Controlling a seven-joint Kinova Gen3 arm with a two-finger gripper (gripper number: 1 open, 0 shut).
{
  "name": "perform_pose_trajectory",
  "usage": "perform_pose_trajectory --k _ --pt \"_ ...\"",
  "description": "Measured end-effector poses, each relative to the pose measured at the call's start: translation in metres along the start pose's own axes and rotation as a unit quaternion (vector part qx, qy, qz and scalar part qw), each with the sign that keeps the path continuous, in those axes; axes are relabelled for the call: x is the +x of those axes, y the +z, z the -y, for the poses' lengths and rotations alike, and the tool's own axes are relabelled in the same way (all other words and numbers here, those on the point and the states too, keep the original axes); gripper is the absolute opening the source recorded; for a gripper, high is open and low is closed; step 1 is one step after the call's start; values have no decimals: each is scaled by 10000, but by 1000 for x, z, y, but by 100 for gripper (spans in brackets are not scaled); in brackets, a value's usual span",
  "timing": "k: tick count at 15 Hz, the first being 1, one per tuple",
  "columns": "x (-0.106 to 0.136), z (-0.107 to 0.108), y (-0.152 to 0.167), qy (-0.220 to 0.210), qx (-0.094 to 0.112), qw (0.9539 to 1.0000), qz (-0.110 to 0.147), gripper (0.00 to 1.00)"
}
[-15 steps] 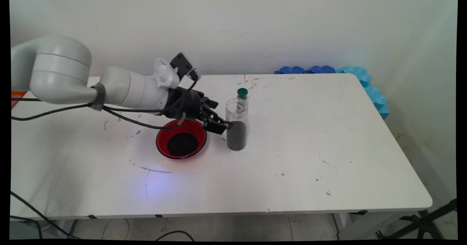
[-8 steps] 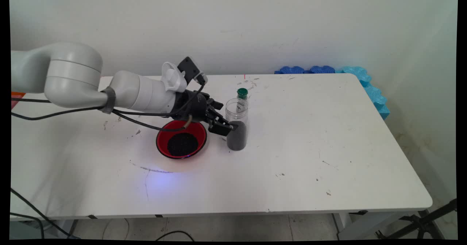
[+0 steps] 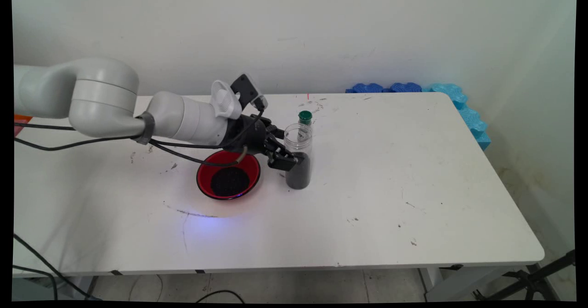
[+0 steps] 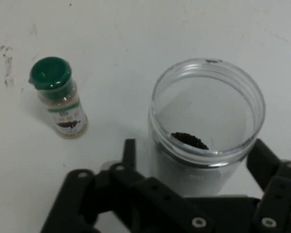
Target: Pick up the black seasoning powder from the table, then pour the black seasoning powder in the red bowl
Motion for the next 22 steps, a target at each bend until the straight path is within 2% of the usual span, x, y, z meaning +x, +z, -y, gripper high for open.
perform_pose_trajectory --k 1,6,10,16,22 --pt "0 0 1 36 -5 10000 -12 0" --pt "3 -2 1 190 -97 9998 -58 0" --pt "7 -3 -11 257 -166 9995 -89 0" --pt "18 -2 -55 229 -267 9993 -154 0" --pt "28 -3 -105 193 -461 9986 -187 0"
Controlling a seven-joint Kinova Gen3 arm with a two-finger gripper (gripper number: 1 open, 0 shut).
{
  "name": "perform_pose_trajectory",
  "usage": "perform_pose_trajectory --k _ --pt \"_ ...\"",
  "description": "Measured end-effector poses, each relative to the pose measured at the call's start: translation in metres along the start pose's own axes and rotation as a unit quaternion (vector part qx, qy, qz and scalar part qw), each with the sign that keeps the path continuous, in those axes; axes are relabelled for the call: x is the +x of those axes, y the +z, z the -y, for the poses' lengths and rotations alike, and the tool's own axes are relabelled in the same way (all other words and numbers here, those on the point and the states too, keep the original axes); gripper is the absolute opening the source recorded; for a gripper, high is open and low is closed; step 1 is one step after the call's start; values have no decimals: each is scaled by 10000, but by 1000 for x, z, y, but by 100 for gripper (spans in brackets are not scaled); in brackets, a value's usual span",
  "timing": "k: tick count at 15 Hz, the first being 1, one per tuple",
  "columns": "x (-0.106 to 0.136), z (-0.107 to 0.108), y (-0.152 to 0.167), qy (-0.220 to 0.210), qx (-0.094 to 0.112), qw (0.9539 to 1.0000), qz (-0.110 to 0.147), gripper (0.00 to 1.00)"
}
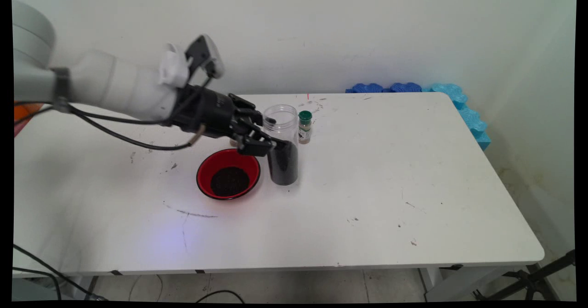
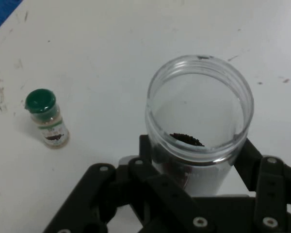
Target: Pour the black seasoning powder in the red bowl
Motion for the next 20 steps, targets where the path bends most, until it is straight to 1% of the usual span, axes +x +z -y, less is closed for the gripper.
perform_pose_trajectory --k 5,11,16,20 --pt "9 -1 -38 -79 -166 9998 24 0" --pt "12 1 -76 -318 -373 9986 193 0" --pt "8 6 -91 -559 -528 9964 345 0" --pt "5 9 -92 -556 -701 9950 442 0"
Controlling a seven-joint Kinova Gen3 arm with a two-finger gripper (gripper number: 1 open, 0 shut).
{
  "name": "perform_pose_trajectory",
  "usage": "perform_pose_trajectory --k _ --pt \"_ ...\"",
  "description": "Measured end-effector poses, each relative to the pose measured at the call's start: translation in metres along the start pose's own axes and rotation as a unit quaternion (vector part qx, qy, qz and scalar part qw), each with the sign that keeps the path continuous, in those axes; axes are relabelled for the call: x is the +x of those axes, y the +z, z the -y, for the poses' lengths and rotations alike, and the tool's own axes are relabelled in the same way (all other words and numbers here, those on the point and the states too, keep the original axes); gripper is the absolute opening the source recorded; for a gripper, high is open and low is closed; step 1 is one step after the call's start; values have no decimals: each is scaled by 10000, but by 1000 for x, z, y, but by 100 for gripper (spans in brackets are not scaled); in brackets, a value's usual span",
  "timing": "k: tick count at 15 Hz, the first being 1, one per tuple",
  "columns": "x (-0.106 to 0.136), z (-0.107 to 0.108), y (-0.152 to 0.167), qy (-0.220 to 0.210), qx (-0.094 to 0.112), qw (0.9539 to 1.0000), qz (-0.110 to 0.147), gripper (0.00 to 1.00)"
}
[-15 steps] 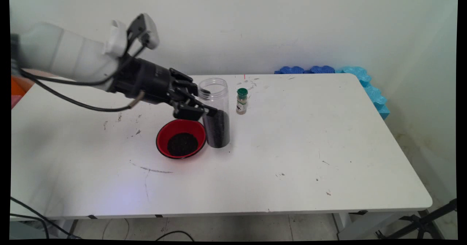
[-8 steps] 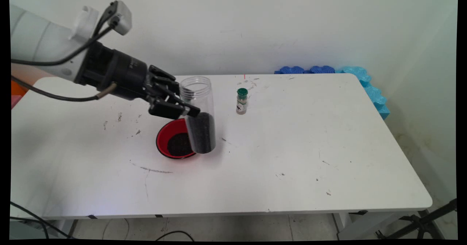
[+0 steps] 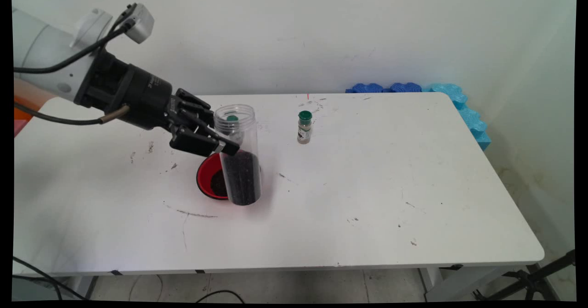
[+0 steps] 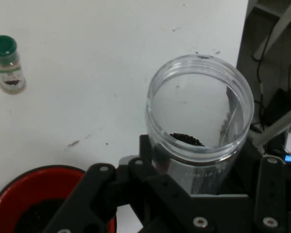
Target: Pour the black seasoning powder in the red bowl
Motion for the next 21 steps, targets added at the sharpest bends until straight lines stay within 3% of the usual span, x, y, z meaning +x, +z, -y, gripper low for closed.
perform_pose_trajectory --k 5,10,15,18,21 --pt "-6 6 3 -86 -196 9997 133 0" --pt "-12 15 9 -878 -313 9951 327 0" --pt "-20 17 14 -1655 -476 9841 433 0" --pt "-25 19 18 -2089 -539 9752 487 0" --pt "-31 24 23 -2659 -579 9609 504 0"
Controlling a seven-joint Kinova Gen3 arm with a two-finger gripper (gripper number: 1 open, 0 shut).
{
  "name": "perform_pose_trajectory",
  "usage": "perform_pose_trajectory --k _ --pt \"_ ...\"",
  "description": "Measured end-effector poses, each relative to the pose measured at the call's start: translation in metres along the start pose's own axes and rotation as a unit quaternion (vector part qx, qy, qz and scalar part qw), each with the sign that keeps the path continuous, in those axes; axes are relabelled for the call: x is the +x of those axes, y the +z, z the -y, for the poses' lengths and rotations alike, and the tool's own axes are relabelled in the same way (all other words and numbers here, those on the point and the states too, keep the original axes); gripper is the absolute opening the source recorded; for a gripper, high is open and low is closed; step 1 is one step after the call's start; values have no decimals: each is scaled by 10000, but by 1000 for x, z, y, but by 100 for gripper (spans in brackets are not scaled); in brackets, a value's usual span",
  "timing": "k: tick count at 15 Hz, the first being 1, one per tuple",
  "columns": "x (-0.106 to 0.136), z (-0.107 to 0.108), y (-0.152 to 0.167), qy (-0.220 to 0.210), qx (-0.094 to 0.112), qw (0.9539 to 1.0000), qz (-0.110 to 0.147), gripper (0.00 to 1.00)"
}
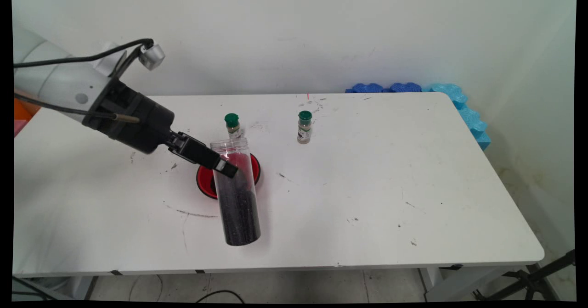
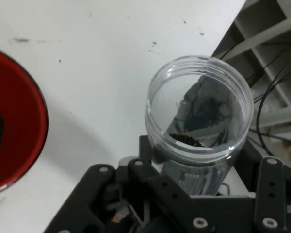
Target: Pour the black seasoning powder in the red bowl
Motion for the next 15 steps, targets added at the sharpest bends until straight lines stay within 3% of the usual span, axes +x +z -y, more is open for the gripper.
perform_pose_trajectory --k 6,12,15 --pt "-3 15 6 -1041 -85 9945 -19 0" --pt "-5 26 10 -1927 -199 9810 -55 0" --pt "-5 34 12 -2473 -237 9686 -127 0"
